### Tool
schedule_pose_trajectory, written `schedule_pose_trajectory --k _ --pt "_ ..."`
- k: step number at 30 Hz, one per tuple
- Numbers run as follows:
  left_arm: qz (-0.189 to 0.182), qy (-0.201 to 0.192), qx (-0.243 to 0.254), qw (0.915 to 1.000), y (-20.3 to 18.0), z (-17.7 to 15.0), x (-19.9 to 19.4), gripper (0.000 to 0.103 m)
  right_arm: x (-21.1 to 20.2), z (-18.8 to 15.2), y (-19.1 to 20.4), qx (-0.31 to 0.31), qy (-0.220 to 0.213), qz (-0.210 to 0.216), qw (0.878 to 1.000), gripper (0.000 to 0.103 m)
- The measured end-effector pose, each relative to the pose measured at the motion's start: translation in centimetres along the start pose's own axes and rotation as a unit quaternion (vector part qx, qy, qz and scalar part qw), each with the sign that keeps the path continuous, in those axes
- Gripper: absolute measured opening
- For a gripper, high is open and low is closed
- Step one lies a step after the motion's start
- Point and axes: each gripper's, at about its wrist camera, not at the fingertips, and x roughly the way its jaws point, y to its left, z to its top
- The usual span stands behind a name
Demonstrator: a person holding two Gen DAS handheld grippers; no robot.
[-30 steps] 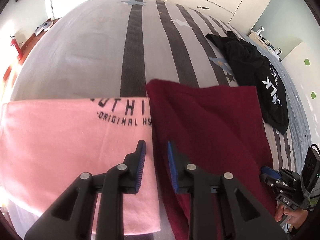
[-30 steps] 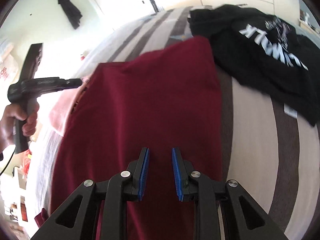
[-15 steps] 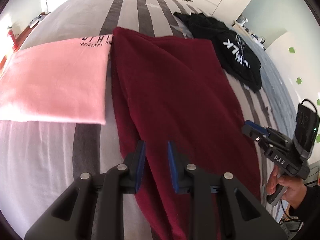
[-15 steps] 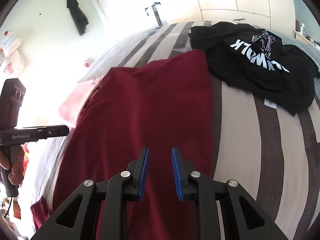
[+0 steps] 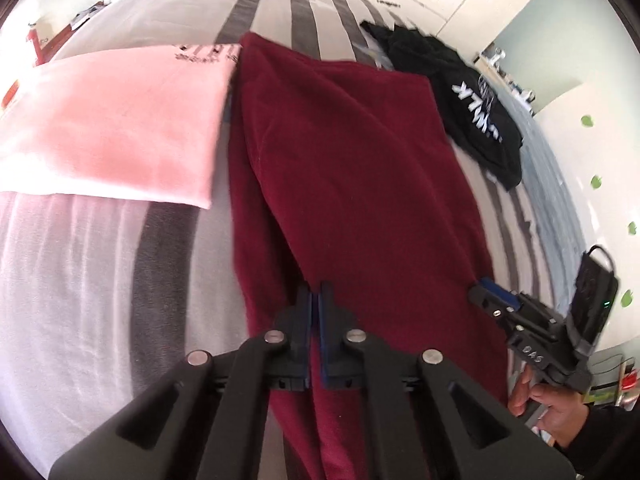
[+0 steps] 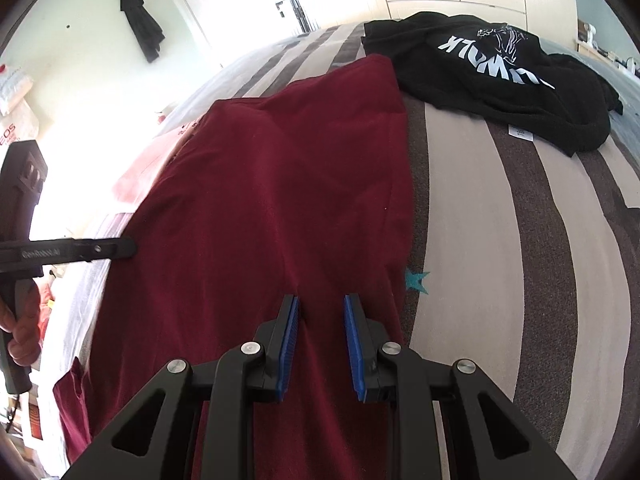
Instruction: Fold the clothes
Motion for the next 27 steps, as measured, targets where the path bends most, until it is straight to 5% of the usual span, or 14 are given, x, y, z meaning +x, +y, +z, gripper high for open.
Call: schedule_pose_trajectory --k 5,8,13,19,23,27 --pt "0.038 0.022 -0.022 0.9988 2.1 -0.6 0.9 0.004 0.6 -0.6 0.1 -0.025 0.006 -0.003 1.000 0.022" --pt "0.060 0.029 -0.035 0.9972 3.0 -0.5 1.8 0.016 0.7 -0.7 0.2 -0.035 0.004 -0.008 0.999 0.022" --pt "0.112 -0.016 0.000 0.9936 1.0 -0.2 -0.6 0.020 1.0 -0.6 0.3 -0.054 -0.006 -0.026 0.998 0.021" --pt "0.050 -0.006 0.037 0.9981 -4.0 -3.4 -2.3 0.020 1.6 0.5 -0.2 -0.055 -0.019 -0.059 0.997 0.018" --pt "0.074 0.028 0.076 0.9940 -4.3 -7.9 0.0 0.020 1.8 1.2 -0.8 -0.043 -0.017 -0.065 0.997 0.016" --pt "0.097 0.025 0.029 0.9945 -1.4 -9.7 -0.4 0.020 -0.1 1.2 0.2 -0.044 -0.026 -0.058 0.997 0.019"
